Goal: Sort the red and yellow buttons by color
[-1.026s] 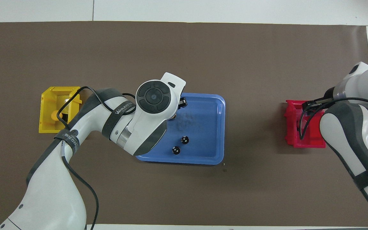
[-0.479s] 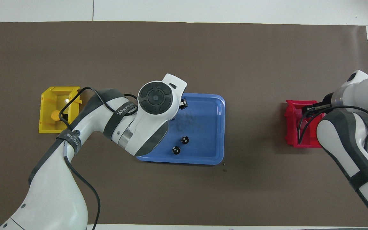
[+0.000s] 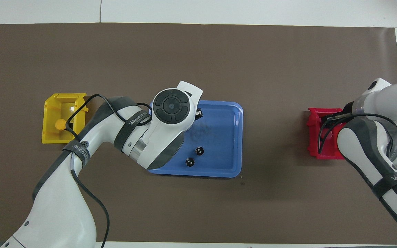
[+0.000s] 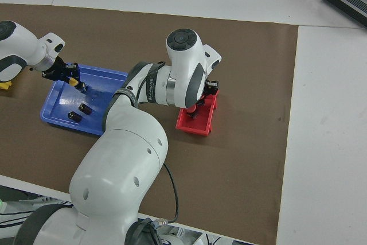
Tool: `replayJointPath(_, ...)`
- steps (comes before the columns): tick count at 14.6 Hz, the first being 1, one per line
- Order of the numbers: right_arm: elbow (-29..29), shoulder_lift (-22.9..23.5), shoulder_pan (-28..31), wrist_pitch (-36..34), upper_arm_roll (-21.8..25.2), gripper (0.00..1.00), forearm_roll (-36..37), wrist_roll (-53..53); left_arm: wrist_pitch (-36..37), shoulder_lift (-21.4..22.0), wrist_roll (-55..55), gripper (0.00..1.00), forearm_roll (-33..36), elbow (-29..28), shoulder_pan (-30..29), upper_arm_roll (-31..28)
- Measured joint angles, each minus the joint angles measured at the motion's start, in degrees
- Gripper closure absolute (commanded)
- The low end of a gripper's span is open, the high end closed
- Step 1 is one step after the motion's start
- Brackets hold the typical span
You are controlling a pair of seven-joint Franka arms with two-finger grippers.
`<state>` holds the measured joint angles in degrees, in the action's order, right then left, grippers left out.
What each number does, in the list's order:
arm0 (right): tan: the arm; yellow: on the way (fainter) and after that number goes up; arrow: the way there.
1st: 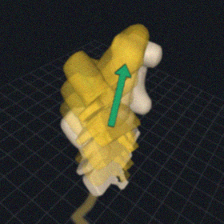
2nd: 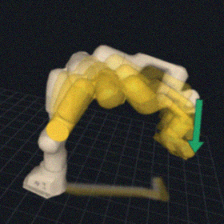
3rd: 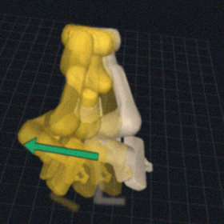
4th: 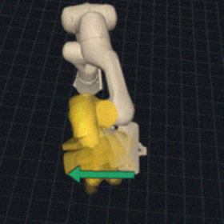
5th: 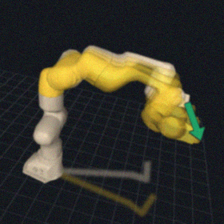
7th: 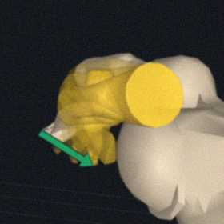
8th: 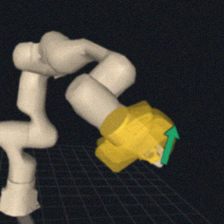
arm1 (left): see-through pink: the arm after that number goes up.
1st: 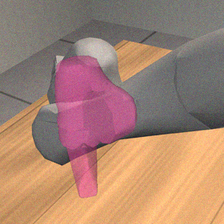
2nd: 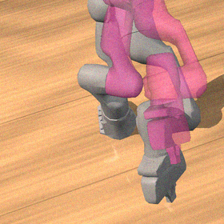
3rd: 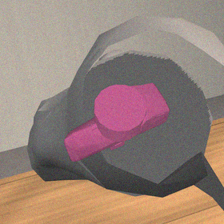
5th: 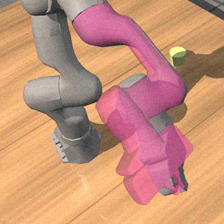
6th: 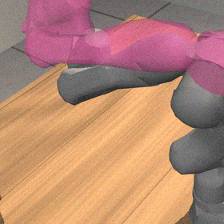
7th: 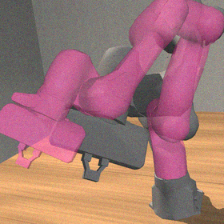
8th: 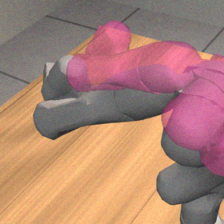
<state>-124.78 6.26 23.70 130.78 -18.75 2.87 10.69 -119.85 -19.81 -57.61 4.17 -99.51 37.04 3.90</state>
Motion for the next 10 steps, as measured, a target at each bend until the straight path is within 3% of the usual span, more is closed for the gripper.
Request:
replayJointPath(1, 0.0, 0.1, 0.0, 0.0, 0.0, 0.43, 0.0, 0.0, 3.1, 0.2, 0.0, 0.98, 0.0, 2.0, -0.1, -0.3)
replayJointPath(2, 0.0, 0.1, 0.0, 0.0, 0.0, 0.36, 0.0, 0.0, 6.1, 0.7, 0.1, 0.98, 0.1, 3.7, -0.7, -0.5)
replayJointPath(6, 0.7, 0.1, 0.0, -0.2, 0.0, 0.33, 0.0, 0.0, 14.6, 5.4, 12.3, 0.98, 0.5, 5.3, -9.4, -1.2)
replayJointPath(10, 4.4, 0.0, -0.1, -4.2, -0.1, 0.28, 0.0, 0.0, 15.1, 6.7, 27.5, 0.98, 0.5, 5.2, -20.7, -1.5)
